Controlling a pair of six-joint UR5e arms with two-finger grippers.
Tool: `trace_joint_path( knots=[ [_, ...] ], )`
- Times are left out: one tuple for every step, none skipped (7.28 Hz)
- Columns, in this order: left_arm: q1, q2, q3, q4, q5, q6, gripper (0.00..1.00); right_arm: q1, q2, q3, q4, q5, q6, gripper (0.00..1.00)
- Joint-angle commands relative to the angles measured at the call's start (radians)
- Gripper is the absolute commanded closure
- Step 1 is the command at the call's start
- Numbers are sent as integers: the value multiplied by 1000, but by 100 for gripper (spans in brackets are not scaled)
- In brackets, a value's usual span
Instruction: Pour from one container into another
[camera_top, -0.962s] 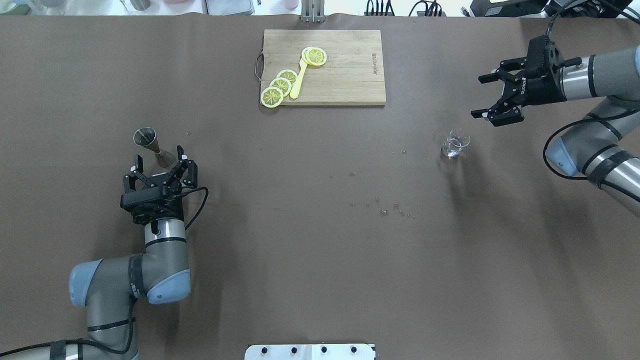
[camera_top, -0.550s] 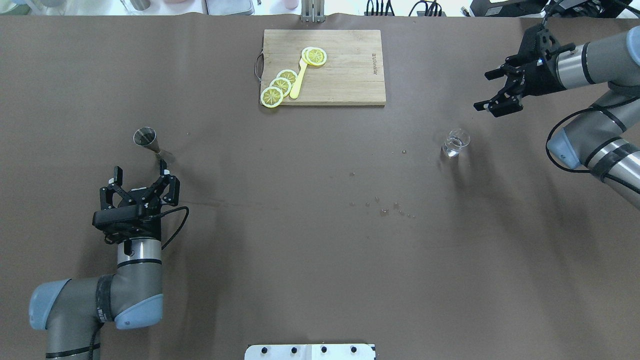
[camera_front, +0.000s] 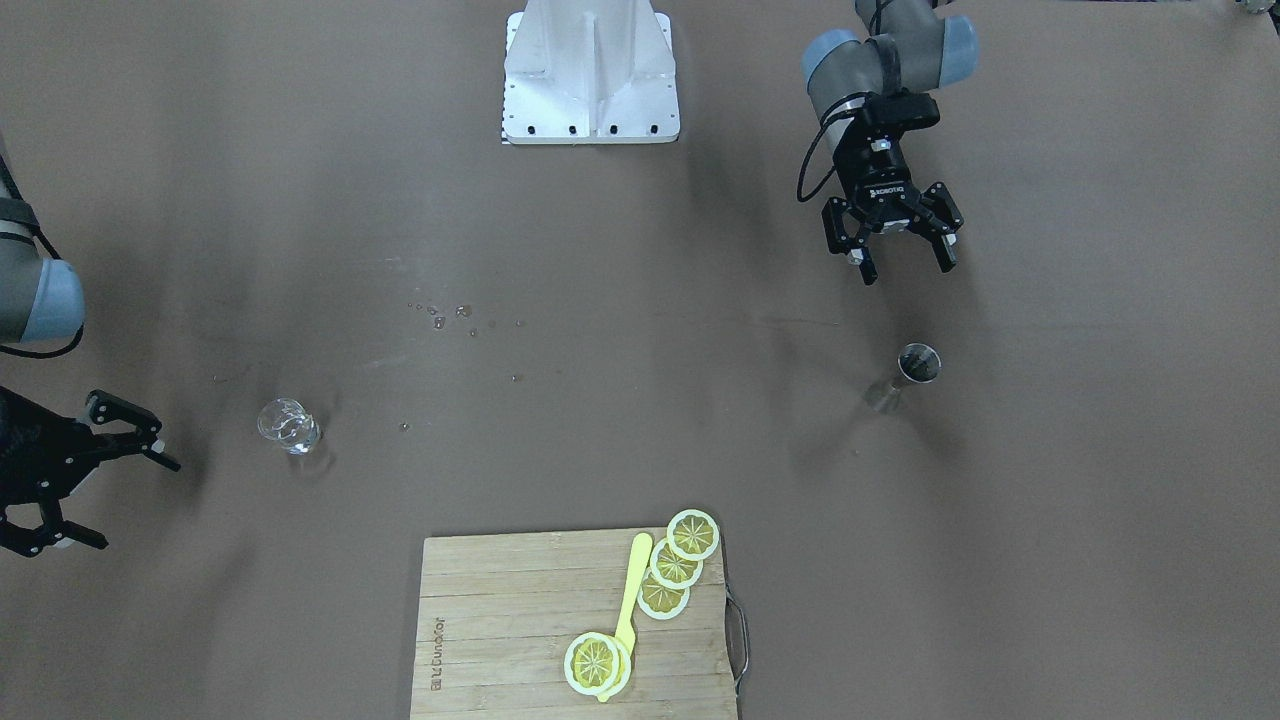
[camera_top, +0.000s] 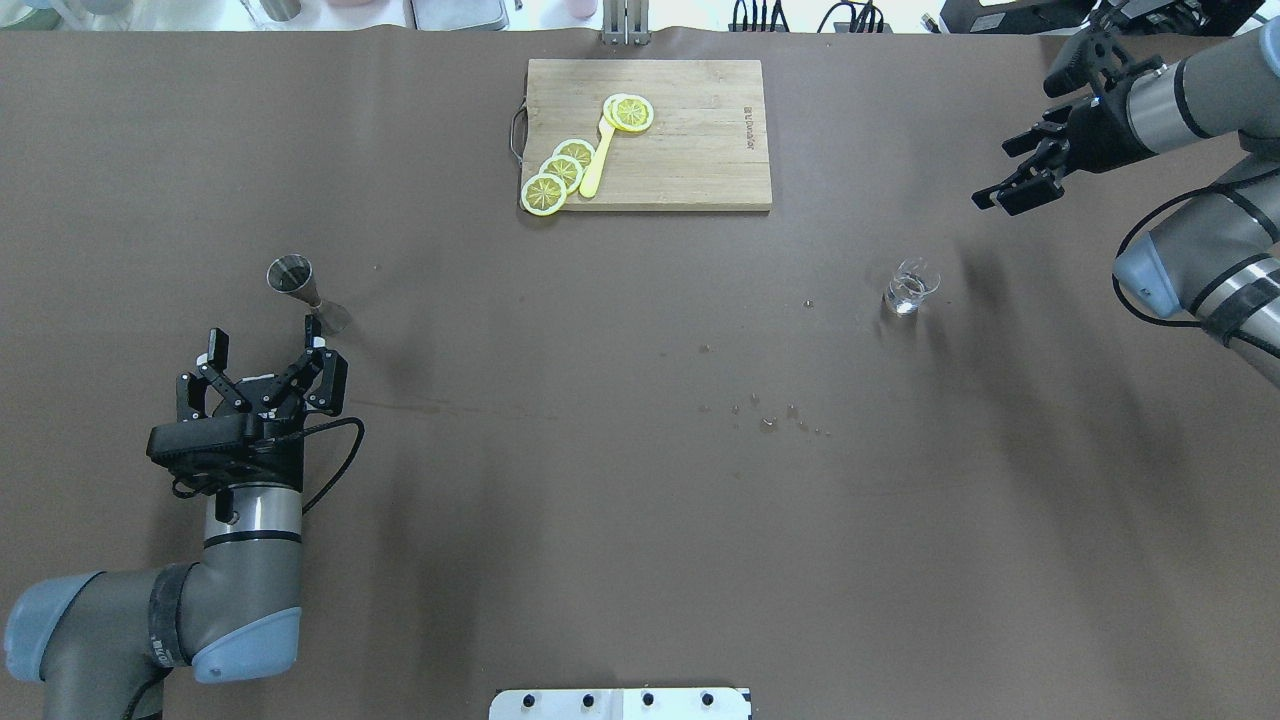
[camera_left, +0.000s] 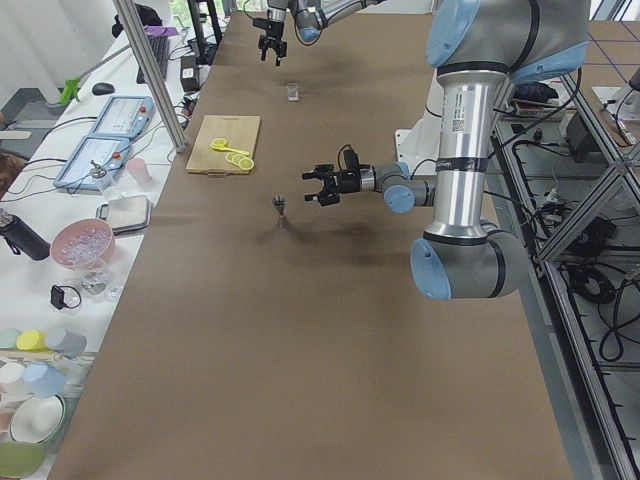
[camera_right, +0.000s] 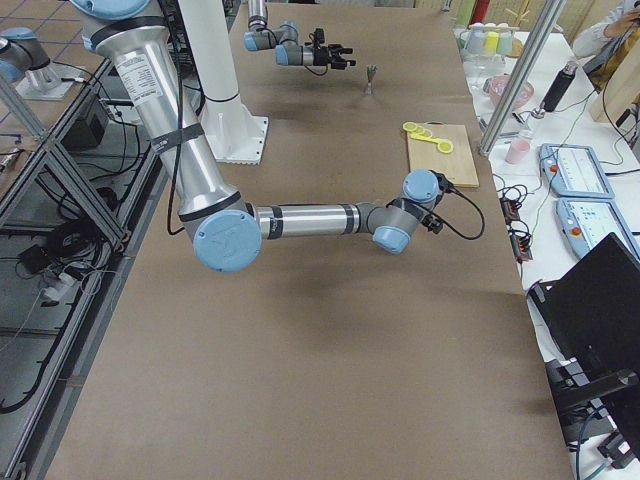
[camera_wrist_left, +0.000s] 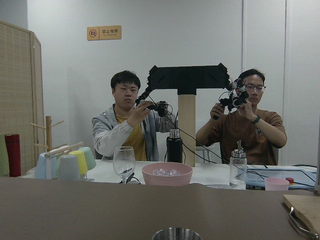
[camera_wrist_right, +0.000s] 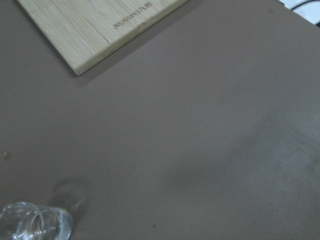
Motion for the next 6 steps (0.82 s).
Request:
trace_joint_path(
  knots=[
    [-4,4,-123,-7,-106,161,1,44,4,21,-271,22,1,0],
    [-13,-7,-149,-10,-166,251,1,55,1,46,-408,15,-4,0],
    [-36,-22,-159,-61,-230,345,1,60,-13,23,-439,6,-1,0],
    [-103,-64,-162,-158,-348,511,1,76,-10,-26,-427,28,-2,0],
    [-181,-78,-160,-250,-477,669,1,95,-33,-25,-427,32,1,0],
    [-270,-93,-156,-280,-625,789,1,101,-41,-23,-429,24,4,0]
  ],
)
